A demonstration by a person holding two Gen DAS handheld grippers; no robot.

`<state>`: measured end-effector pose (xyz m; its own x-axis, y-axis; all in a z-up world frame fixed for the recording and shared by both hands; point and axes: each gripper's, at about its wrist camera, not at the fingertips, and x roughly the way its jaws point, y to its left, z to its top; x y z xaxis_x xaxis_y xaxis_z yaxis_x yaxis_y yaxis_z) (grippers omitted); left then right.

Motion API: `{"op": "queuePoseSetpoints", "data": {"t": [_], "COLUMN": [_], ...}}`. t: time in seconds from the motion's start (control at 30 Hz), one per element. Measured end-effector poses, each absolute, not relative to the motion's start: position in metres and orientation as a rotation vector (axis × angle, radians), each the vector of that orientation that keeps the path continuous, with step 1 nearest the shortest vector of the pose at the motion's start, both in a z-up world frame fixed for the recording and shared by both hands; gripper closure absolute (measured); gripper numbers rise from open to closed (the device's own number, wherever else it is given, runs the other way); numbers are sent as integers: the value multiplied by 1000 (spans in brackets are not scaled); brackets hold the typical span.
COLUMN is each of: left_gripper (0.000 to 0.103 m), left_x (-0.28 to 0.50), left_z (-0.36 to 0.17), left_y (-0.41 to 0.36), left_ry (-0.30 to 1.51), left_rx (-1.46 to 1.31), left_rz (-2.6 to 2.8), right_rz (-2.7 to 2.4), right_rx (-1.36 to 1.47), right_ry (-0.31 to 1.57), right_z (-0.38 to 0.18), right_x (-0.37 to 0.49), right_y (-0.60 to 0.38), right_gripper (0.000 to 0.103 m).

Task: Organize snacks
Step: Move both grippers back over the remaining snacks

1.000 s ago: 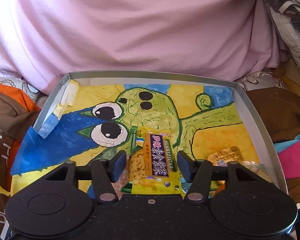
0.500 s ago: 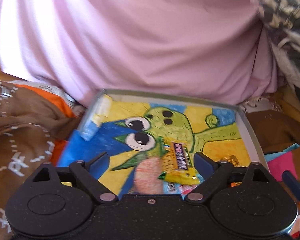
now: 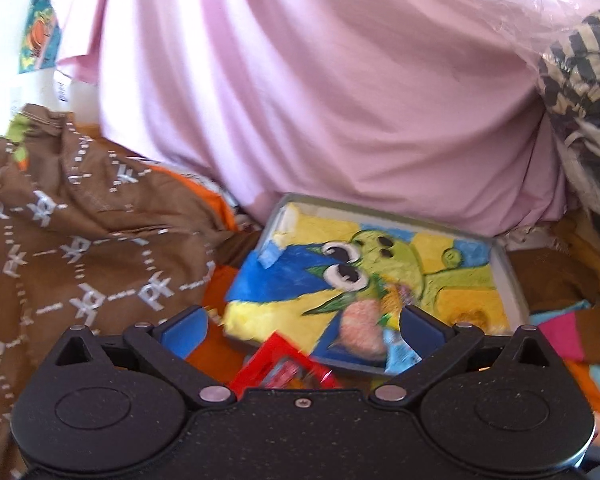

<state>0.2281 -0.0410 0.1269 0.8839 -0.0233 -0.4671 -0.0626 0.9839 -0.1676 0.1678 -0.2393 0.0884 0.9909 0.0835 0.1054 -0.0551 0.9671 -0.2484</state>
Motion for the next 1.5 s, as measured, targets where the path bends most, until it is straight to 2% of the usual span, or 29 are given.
{"op": "queuePoseSetpoints", "data": {"t": [0.27, 0.63, 1.5], "left_gripper": [1, 1, 1], "left_x": [167, 127, 105], "left_z": [114, 77, 13], "left_y": [-24, 11, 10], "left_ry": [453, 553, 830], "left_rx": [-145, -271, -221], "left_rz": [42, 125, 106], "right_rz": [84, 112, 257], "right_rx": [-231, -247, -244], "right_ry": [-127, -7, 560], "right_z": [95, 85, 27], "right_x": [127, 94, 118], "right_y": [-242, -235, -211], "right_gripper": [0, 0, 0]}}
